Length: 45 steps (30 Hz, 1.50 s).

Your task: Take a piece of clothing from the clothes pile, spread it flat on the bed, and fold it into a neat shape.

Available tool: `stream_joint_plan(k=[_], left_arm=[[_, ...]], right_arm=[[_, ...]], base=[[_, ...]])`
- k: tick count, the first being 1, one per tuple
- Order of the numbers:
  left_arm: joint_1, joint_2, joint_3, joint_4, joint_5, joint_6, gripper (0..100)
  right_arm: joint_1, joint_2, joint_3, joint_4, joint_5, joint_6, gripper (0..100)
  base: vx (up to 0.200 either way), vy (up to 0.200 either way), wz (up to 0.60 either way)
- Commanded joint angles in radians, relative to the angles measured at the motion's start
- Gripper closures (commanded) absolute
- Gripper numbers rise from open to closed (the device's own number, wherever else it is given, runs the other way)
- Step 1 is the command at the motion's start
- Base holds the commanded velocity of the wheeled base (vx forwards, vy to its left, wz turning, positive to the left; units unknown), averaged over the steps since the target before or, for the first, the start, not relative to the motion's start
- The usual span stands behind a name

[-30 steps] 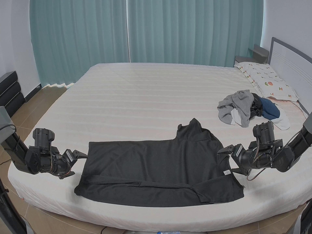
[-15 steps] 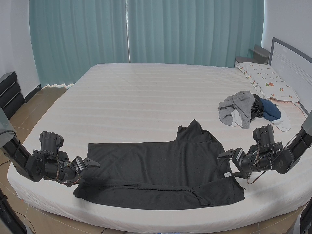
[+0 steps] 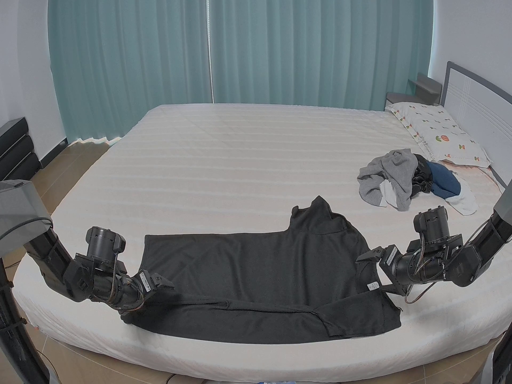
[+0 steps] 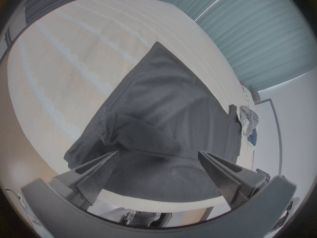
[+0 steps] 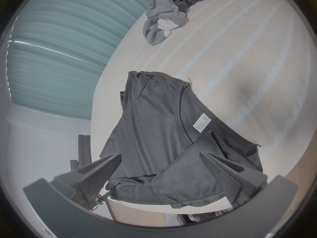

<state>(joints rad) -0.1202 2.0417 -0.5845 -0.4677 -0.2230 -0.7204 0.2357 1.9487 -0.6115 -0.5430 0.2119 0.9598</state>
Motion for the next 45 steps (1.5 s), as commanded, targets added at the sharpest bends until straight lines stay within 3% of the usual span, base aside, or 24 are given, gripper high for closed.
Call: stream_joint_plan(k=[1,10,18,23,27,29,33,41,45], left_arm=[[0.005,0.048,-0.034,0.011,0.013,0.01,0],[0.044,0.077,-0.181,0.027,0.094,-0.036,0],[0.134,0.071,-0.238,0.024,0.09,-0.1,0],[0.179,0.035,-0.233,0.026,0.017,-0.114,0],[0.192,0.008,-0.206,0.034,-0.101,-0.047,0],[0.194,0.008,-0.175,0.035,-0.136,0.042,0],[0.183,0.023,-0.149,0.032,-0.134,0.171,0],[0.155,0.054,-0.163,0.027,-0.13,0.216,0],[0.126,0.091,-0.175,0.024,-0.085,0.217,0]], right_arm=[[0.0,-0.001,-0.001,0.0,-0.002,0.0,0],[-0.001,-0.001,-0.004,-0.002,-0.003,-0.001,0],[-0.006,-0.004,-0.004,-0.002,-0.003,0.0,0],[-0.012,-0.011,-0.004,-0.002,-0.003,-0.001,0],[-0.015,-0.011,-0.004,-0.002,-0.003,-0.001,0],[-0.016,-0.013,-0.004,-0.002,-0.003,-0.001,0],[-0.016,-0.019,-0.002,-0.002,-0.002,-0.001,0],[-0.018,-0.019,-0.002,-0.002,-0.003,-0.001,0],[-0.018,-0.019,-0.001,-0.002,-0.002,-0.006,0]], base=[[0.0,0.0,0.0],[0.0,0.0,0.0],[0.0,0.0,0.0],[0.0,0.0,0.0],[0.0,0.0,0.0],[0.0,0.0,0.0],[0.0,0.0,0.0],[0.0,0.0,0.0],[0.0,0.0,0.0]])
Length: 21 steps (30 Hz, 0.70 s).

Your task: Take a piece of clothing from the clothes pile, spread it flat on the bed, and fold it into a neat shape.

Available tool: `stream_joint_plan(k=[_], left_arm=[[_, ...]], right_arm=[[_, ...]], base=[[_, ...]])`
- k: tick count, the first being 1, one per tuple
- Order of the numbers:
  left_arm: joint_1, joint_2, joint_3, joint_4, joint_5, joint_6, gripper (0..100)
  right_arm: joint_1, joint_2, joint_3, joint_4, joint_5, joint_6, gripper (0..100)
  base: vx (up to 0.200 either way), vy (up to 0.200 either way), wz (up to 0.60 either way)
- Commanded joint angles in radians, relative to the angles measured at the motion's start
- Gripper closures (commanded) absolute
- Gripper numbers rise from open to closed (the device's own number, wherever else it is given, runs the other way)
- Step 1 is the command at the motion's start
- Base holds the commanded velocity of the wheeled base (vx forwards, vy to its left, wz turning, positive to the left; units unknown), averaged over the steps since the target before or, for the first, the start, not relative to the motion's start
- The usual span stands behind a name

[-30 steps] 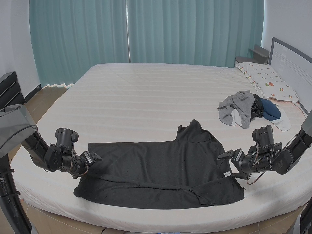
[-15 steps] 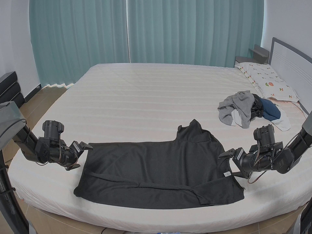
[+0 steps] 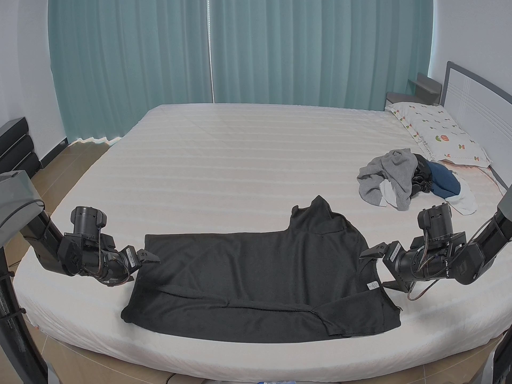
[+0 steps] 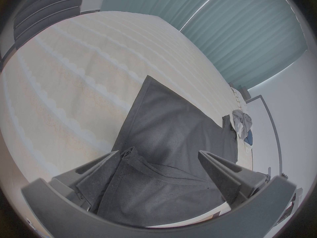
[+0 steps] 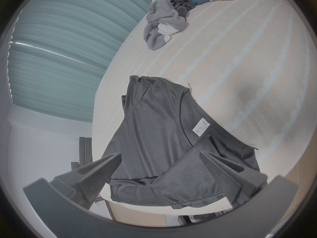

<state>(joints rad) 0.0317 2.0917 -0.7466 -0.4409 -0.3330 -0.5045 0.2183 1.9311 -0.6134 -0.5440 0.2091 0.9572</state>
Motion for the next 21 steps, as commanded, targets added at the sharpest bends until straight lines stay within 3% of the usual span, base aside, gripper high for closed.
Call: stream_joint_plan(k=[1,12,13,21], left_arm=[[-0.029,0.047,-0.019,-0.004,0.035,0.001,0],[-0.033,0.076,-0.03,-0.002,0.049,0.004,0],[-0.033,0.076,-0.03,-0.002,0.049,0.003,100],[-0.03,0.065,-0.016,0.005,0.051,0.001,100]], right_arm=[[0.0,-0.001,0.001,-0.001,0.001,-0.005,0],[-0.002,0.003,0.001,-0.001,-0.001,-0.006,0],[-0.002,0.003,0.0,-0.001,-0.001,-0.006,0],[-0.016,0.006,-0.008,-0.001,-0.002,-0.043,0]], base=[[0.0,0.0,0.0],[0.0,0.0,0.0],[0.0,0.0,0.0],[0.0,0.0,0.0]])
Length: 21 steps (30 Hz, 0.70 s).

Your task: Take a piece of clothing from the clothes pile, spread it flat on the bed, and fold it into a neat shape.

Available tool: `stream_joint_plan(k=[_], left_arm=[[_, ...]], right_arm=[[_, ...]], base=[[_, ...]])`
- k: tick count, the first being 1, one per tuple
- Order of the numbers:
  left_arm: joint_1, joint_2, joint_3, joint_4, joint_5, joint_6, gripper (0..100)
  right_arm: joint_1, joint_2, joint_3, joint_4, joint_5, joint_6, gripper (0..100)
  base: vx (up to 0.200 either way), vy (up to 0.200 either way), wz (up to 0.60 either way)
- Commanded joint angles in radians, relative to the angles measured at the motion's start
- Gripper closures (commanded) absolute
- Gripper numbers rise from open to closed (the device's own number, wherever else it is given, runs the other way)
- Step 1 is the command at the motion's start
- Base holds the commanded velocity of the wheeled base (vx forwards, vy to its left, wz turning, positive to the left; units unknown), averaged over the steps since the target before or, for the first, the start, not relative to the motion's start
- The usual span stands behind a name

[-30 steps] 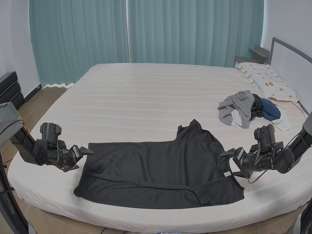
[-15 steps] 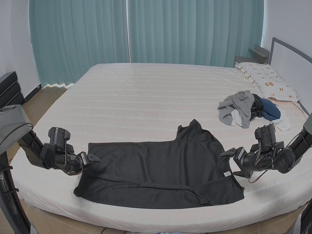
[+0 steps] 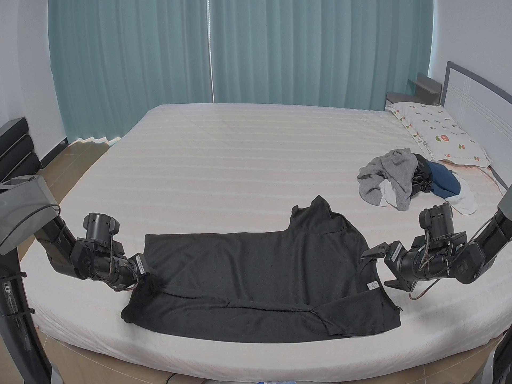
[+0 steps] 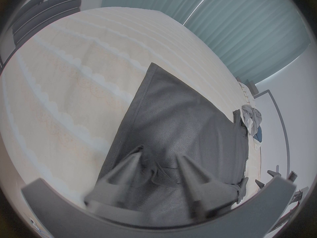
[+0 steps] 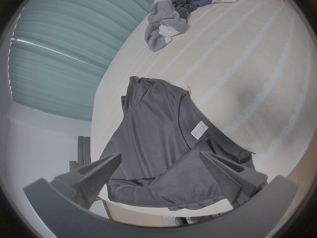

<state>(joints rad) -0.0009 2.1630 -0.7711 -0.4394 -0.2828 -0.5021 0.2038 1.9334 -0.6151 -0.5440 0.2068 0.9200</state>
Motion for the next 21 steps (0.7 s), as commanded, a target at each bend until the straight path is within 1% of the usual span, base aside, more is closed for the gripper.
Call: stream_joint_plan(k=[1,6,7,8,13,19,20,21], left_arm=[[0.002,-0.006,0.009,0.004,0.001,-0.001,100],[0.024,-0.066,0.038,0.007,0.001,-0.009,100],[0.024,-0.066,0.038,0.007,0.001,-0.009,100],[0.032,-0.091,0.052,0.008,0.001,-0.01,100],[0.045,-0.124,0.076,0.008,0.001,-0.01,100],[0.074,-0.146,0.099,0.004,-0.001,-0.012,100],[0.074,-0.146,0.099,0.004,-0.001,-0.012,100],[0.079,-0.155,0.101,0.007,-0.003,-0.015,100]], right_arm=[[-0.001,0.004,-0.006,-0.001,0.0,-0.006,0],[-0.011,0.013,0.002,-0.001,0.005,-0.095,0],[-0.011,0.013,0.002,-0.001,0.005,-0.095,0],[-0.023,0.013,0.006,0.001,0.009,-0.139,0],[-0.037,0.013,0.008,0.001,0.013,-0.185,0],[-0.053,0.027,0.008,0.003,0.063,-0.23,0],[-0.053,0.027,0.008,0.003,0.063,-0.23,0],[-0.06,0.045,0.006,0.001,0.072,-0.259,0]], base=[[0.0,0.0,0.0],[0.0,0.0,0.0],[0.0,0.0,0.0],[0.0,0.0,0.0],[0.0,0.0,0.0],[0.0,0.0,0.0],[0.0,0.0,0.0],[0.0,0.0,0.0]])
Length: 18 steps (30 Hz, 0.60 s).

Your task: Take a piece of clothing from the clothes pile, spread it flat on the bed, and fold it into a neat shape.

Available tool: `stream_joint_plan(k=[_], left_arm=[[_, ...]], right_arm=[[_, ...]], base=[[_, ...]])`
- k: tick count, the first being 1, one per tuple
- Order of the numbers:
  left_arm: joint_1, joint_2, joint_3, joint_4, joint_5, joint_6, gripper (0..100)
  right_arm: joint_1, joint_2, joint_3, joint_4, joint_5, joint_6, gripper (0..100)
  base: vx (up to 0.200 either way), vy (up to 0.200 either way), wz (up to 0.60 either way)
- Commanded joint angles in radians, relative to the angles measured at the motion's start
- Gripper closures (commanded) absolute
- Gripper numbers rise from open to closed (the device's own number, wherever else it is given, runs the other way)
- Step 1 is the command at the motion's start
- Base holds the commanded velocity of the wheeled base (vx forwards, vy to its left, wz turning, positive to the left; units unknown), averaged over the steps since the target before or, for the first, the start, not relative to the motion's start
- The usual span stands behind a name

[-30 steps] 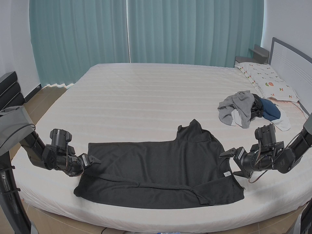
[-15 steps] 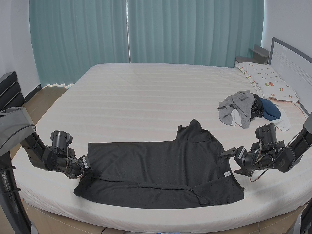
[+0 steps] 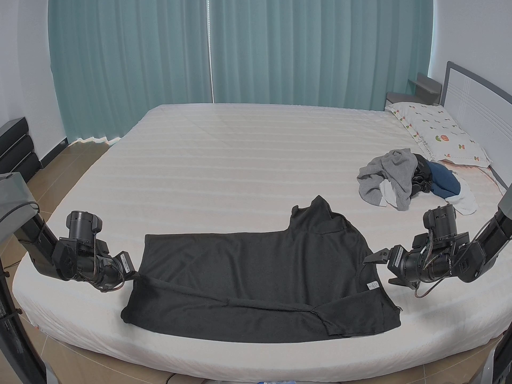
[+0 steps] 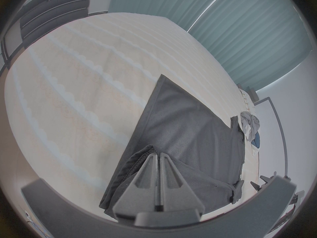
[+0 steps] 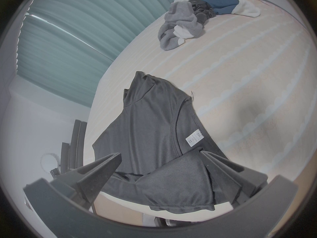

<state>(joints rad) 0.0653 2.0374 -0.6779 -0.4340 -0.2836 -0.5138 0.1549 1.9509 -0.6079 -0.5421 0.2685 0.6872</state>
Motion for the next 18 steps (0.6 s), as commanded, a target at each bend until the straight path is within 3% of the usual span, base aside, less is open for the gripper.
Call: stream_joint_plan(k=[1,5,8,15,18], left_arm=[[0.019,-0.037,0.011,0.001,-0.003,-0.003,100],[0.022,-0.052,0.021,0.0,-0.003,-0.003,100],[0.021,-0.063,0.032,0.0,-0.003,-0.003,100],[0.021,-0.062,0.032,0.001,-0.005,-0.005,100],[0.021,-0.059,0.032,0.003,-0.005,-0.005,100]], right_arm=[[-0.014,0.049,-0.003,-0.002,0.015,-0.06,0],[-0.015,0.083,-0.006,-0.004,0.041,-0.13,0],[-0.017,0.106,0.003,-0.038,0.106,-0.195,0],[-0.017,0.198,0.014,-0.102,0.113,-0.276,0],[-0.018,0.255,0.023,-0.196,0.113,-0.296,0]], base=[[0.0,0.0,0.0],[0.0,0.0,0.0],[0.0,0.0,0.0],[0.0,0.0,0.0],[0.0,0.0,0.0]])
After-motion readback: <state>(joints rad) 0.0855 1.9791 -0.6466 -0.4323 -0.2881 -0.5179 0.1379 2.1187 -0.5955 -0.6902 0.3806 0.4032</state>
